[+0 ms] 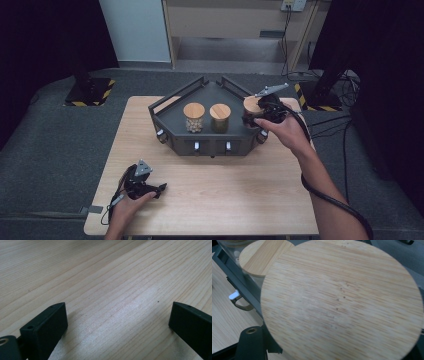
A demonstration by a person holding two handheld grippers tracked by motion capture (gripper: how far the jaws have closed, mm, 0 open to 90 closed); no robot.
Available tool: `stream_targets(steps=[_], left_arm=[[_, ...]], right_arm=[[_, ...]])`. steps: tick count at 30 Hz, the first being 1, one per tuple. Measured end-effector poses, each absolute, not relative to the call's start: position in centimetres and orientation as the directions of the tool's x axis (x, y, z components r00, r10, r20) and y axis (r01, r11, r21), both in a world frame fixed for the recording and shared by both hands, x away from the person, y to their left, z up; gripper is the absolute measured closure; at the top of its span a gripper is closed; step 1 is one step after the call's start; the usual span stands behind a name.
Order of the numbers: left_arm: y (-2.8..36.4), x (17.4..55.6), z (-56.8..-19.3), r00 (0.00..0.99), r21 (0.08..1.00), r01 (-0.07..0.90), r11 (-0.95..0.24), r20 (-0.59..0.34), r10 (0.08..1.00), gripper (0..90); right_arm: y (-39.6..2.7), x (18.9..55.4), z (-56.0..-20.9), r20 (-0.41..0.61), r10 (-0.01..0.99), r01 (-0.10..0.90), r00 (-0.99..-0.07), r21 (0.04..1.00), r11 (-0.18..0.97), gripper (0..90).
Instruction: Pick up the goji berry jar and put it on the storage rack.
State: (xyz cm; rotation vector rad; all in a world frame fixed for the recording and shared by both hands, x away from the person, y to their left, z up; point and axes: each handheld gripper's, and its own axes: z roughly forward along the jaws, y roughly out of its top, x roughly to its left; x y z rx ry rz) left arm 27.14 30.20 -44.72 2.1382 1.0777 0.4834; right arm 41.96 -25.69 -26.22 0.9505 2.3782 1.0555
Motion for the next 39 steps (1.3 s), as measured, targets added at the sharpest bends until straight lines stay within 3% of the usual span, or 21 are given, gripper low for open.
stream_targets(steps=[39], left_arm=[[30.2,27.1,-44.7,0.583,0.718,0.556,-0.418,0.021,0.812,1.0]], right_arm=[[-24.3,43.8,-27.9,-0.049,0.716,0.453,-0.697,0.743,0.492,26.3]])
